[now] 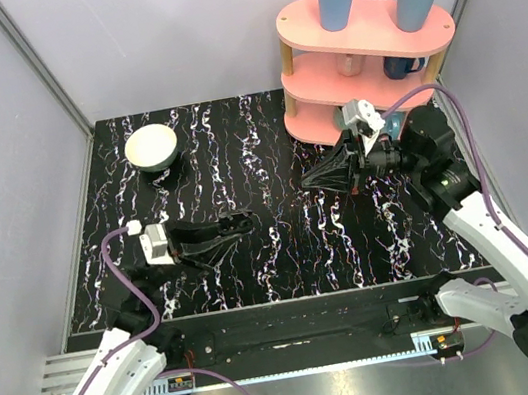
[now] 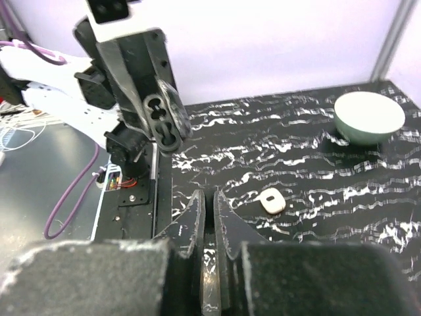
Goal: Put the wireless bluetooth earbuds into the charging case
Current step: Insert the left earbud into the left side groove of the charging case.
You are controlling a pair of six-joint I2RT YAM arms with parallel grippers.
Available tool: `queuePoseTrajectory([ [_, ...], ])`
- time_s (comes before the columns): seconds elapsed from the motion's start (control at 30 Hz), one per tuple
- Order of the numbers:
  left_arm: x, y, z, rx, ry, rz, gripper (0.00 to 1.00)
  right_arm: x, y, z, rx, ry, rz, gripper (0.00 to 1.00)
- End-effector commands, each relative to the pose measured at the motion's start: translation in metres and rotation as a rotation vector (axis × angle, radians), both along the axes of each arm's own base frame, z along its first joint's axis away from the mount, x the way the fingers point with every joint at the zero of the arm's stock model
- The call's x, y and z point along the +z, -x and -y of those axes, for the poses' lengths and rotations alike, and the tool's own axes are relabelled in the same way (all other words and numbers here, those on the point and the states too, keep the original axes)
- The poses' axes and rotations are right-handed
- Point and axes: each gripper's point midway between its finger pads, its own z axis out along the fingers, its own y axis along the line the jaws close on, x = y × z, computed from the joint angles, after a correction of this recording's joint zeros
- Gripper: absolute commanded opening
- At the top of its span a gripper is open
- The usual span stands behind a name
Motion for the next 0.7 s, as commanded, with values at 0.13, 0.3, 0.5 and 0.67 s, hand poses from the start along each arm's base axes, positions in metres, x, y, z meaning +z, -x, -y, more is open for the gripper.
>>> queuePoseTrajectory([
  [0.13,0.022,0.016,0.005,-0.090,0.012,0.069,0.00,0.056,0.029,-0.013,0.223,-0.041,0.142,0.00],
  [0.3,0.021,0.019,0.008,-0.127,0.003,0.065,0.00,0.041,0.038,-0.040,0.253,0.041,0.147,0.00],
  [0.5,0.019,0.019,0.010,-0.141,-0.005,0.057,0.00,0.040,0.057,-0.067,0.337,0.069,0.174,0.00],
  [0.67,0.019,0.020,0.011,-0.157,-0.010,0.058,0.00,0.031,0.060,-0.086,0.325,0.128,0.226,0.00],
])
